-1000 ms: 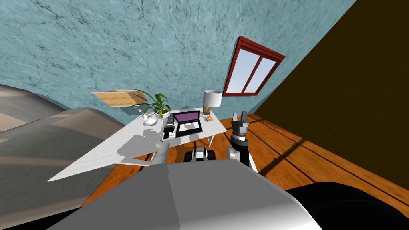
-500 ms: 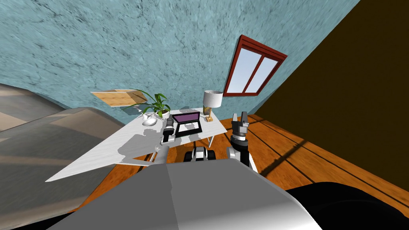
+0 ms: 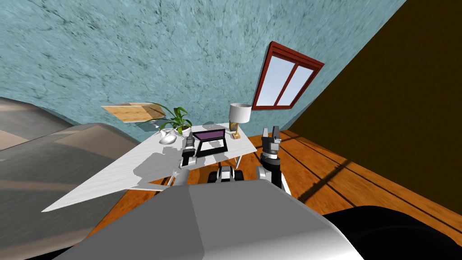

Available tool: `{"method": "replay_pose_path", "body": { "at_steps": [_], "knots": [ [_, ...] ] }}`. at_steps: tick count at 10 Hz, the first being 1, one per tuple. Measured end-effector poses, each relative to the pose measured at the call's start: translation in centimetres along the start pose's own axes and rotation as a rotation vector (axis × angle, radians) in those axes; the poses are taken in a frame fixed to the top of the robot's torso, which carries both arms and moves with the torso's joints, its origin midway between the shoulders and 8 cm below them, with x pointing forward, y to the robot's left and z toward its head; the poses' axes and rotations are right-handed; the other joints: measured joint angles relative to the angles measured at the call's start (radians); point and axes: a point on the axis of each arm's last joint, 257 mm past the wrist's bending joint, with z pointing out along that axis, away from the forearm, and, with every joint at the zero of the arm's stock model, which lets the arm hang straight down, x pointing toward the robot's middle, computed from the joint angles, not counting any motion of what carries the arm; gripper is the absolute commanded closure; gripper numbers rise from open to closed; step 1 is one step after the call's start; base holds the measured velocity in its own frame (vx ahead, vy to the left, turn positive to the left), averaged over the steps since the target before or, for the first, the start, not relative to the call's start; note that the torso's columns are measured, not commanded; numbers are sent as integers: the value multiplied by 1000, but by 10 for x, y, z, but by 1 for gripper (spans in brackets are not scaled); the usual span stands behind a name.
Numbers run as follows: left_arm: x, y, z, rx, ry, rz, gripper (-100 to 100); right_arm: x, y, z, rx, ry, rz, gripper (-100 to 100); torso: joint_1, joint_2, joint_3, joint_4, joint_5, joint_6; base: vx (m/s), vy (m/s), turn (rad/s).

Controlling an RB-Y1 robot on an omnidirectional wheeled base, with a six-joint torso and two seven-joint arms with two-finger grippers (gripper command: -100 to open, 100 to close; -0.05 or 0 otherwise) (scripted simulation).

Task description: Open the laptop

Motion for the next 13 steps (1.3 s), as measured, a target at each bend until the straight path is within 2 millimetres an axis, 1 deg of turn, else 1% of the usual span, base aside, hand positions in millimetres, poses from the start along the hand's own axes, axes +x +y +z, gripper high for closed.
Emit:
{"method": "replay_pose_path", "body": {
  "at_steps": [1,3,4,5,6,8,9,10,12,13],
  "knots": [
    [-1,-3,-1,20,-3,1,100,0,0,0,0,0,0,0,0,2,2,1,0,1,100,8,-69],
    [-8,4,-24,31,-16,-6,100,0,0,0,0,0,0,0,4,-6,-3,-5,4,1,71,1,6],
    [-9,-1,-29,55,-20,-6,100,0,0,0,0,0,0,0,2,-4,-2,-3,3,2,93,2,-44],
    [-14,-1,-38,64,-28,-12,100,0,0,0,0,0,0,0,3,-7,-3,-4,3,2,118,-5,-5],
    [-17,1,-49,72,-35,-13,100,0,0,0,0,0,0,0,3,-10,-5,-7,5,3,34,-13,9],
    [-21,-7,-61,109,-39,-10,100,0,0,0,0,0,0,0,1,-6,-1,-3,3,3,-1,0,-29],
    [-26,-10,-74,112,-45,-15,100,0,0,0,0,0,0,0,-1,-5,-1,-2,4,-2,0,0,0],
    [-27,-6,-86,112,-49,-19,100,0,0,0,0,0,0,0,-3,-5,-3,-3,4,-2,2,-7,14],
    [-30,-7,-96,136,-51,-15,100,0,0,0,0,0,0,0,-5,-6,-4,1,1,-2,1,-5,3],
    [-31,-9,-97,142,-52,-14,100,0,0,0,0,0,0,0,-7,-6,-4,2,-1,-1,-2,8,-12]
  ]
}}
